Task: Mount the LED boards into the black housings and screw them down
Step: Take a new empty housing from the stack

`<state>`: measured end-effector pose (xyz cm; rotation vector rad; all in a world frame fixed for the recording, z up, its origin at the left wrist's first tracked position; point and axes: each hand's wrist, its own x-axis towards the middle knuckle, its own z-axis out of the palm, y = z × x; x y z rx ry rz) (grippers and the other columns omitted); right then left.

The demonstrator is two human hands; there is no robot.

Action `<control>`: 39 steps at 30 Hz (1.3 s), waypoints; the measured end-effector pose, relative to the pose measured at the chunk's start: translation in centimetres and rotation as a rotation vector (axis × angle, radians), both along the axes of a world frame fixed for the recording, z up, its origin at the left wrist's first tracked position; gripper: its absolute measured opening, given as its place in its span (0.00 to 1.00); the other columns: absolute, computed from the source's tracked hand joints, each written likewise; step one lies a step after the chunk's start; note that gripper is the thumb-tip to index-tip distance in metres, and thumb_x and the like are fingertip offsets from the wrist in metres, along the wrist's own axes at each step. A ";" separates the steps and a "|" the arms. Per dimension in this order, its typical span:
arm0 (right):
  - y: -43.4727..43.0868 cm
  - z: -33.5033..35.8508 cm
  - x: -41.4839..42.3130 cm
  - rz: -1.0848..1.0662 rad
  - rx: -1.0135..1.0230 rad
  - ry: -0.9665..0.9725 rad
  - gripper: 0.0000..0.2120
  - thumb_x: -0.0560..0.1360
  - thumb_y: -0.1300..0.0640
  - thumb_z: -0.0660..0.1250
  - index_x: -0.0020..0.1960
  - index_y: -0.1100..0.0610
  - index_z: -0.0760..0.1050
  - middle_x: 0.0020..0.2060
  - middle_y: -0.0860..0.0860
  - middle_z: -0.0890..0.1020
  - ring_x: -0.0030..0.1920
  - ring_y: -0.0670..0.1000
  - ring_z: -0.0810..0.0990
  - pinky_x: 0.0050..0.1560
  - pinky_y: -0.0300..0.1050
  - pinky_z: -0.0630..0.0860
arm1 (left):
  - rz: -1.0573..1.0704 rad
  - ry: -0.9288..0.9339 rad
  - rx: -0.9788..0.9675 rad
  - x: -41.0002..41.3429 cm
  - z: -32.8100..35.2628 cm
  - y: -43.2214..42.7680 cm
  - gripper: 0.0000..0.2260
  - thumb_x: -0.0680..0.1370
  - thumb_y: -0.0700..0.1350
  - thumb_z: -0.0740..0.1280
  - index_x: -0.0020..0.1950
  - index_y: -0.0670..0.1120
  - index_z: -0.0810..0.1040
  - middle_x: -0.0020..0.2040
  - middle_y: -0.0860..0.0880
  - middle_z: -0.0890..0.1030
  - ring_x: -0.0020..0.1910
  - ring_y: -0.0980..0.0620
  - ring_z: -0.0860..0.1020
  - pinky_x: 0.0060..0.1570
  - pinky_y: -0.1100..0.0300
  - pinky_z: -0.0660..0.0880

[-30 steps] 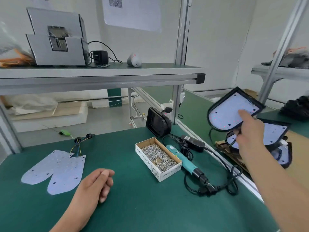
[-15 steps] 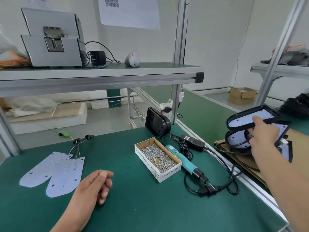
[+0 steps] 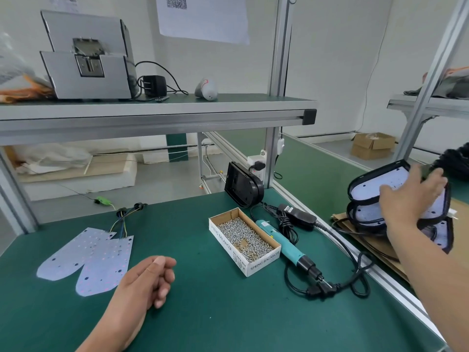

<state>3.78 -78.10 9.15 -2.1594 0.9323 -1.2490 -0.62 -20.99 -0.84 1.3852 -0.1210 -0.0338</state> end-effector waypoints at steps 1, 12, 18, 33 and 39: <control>0.1 -0.1 0.0 0.010 -0.061 0.046 0.30 0.77 0.61 0.72 0.77 0.58 0.68 0.84 0.60 0.52 0.84 0.64 0.46 0.82 0.64 0.50 | -0.001 0.000 -0.005 0.0 0.0 0.0 0.15 0.79 0.53 0.66 0.51 0.44 0.86 0.42 0.39 0.79 0.31 0.49 0.71 0.26 0.59 0.68; 2.2 -2.1 0.1 0.090 -0.370 0.138 0.18 0.77 0.59 0.71 0.66 0.60 0.81 0.82 0.60 0.60 0.83 0.63 0.46 0.82 0.66 0.44 | -0.027 0.000 0.008 -0.2 0.2 0.0 0.16 0.78 0.55 0.67 0.51 0.44 0.86 0.42 0.40 0.79 0.32 0.49 0.71 0.27 0.58 0.68; 6.9 -3.3 1.4 0.259 -0.478 0.057 0.13 0.78 0.61 0.72 0.61 0.61 0.84 0.66 0.61 0.79 0.76 0.65 0.62 0.76 0.64 0.61 | -0.022 0.003 0.035 -0.3 0.3 -0.2 0.13 0.82 0.51 0.65 0.51 0.45 0.86 0.43 0.41 0.80 0.32 0.49 0.72 0.28 0.58 0.69; 21.7 -1.7 11.5 0.774 -0.888 0.701 0.20 0.84 0.53 0.63 0.74 0.43 0.71 0.41 0.47 0.80 0.51 0.55 0.78 0.39 0.49 0.76 | 0.000 0.028 0.058 -0.6 0.9 -0.4 0.13 0.79 0.55 0.66 0.50 0.48 0.85 0.42 0.45 0.80 0.33 0.50 0.71 0.29 0.59 0.69; 23.6 -0.4 13.8 0.625 -1.021 0.923 0.10 0.80 0.59 0.61 0.57 0.49 0.77 0.39 0.48 0.80 0.39 0.53 0.79 0.31 0.45 0.71 | -0.008 0.028 0.082 -0.6 0.9 -0.2 0.14 0.78 0.57 0.66 0.50 0.50 0.85 0.42 0.47 0.81 0.33 0.50 0.71 0.30 0.59 0.69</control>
